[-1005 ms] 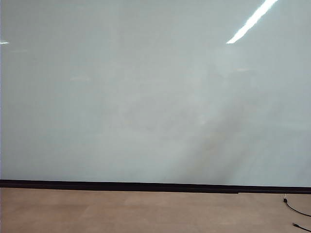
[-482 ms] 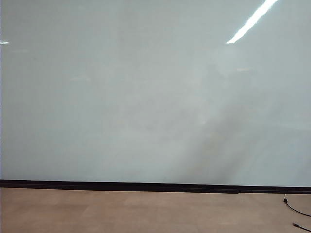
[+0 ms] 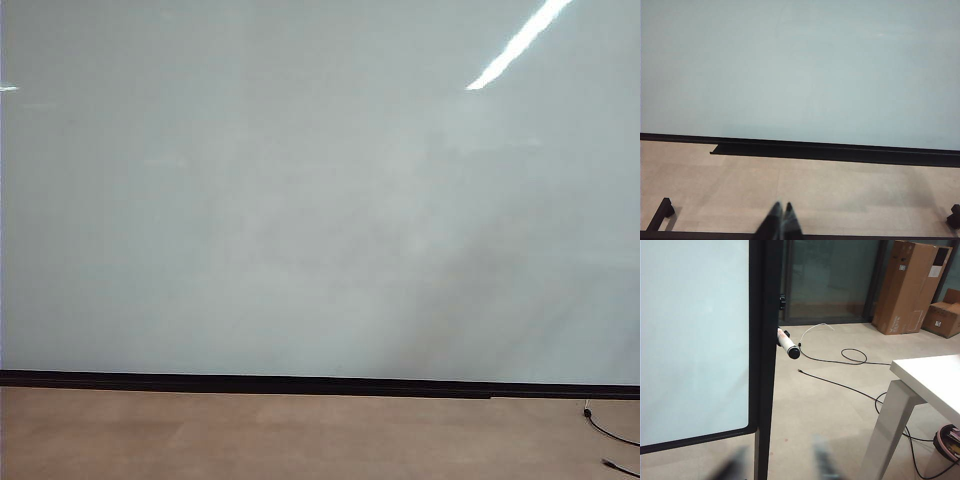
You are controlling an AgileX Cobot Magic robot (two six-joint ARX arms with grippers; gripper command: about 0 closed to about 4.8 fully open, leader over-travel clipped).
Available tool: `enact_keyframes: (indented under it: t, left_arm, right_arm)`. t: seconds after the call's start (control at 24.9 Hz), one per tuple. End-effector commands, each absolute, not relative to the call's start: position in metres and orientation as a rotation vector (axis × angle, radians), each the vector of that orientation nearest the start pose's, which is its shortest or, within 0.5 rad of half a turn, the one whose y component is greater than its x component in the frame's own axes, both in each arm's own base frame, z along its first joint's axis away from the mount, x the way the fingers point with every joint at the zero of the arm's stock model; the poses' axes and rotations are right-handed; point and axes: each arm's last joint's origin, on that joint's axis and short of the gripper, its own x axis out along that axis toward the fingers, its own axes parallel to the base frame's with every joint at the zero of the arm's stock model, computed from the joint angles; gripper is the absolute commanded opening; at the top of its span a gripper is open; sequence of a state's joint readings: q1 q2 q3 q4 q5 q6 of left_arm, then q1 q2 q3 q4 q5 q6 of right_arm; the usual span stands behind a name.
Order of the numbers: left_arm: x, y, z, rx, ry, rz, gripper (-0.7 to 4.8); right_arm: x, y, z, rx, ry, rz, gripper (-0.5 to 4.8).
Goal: Pick up the pen on the shelf to the right of the whiteboard and write the letter Z.
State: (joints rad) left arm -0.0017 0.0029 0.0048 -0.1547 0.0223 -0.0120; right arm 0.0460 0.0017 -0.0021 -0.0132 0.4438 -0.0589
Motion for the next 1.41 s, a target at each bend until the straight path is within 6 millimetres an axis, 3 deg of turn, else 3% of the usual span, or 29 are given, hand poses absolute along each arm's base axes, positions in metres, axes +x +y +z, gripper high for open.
enact_keyframes:
  t: [0.04, 0.68, 0.76, 1.09, 1.21, 1.41]
  left_arm:
    - [0.0965, -0.0009, 0.1511, -0.009, 0.146, -0.024, -0.05]
    - [0.0965, -0.0009, 0.1511, -0.009, 0.146, -0.025, -0.05]
    - [0.0965, -0.0009, 0.1511, -0.009, 0.146, -0.025, -0.05]
    - [0.0965, -0.0009, 0.1511, -0.009, 0.146, -0.024, -0.05]
    - [0.0965, -0.0009, 0.1511, -0.009, 0.146, -0.024, -0.05]
    - [0.0965, -0.0009, 0.1511, -0.009, 0.146, -0.024, -0.04]
  right_arm:
    - [0.0953, -0.0082, 0.1647, -0.054, 0.006, -0.401, 3.78]
    - [0.095, -0.0085, 0.1699, -0.04, -0.049, -0.413, 3.77]
    - [0.0941, -0.0103, 0.1698, -0.037, -0.046, -0.482, 3.78]
    - [0.0949, -0.0088, 0.1626, -0.03, 0.022, -0.427, 3.81]
    - [0.0947, -0.0085, 0.1614, -0.023, 0.045, -0.414, 4.54]
    - [0.0925, -0.0088, 0.1706, -0.019, 0.032, -0.419, 4.6]
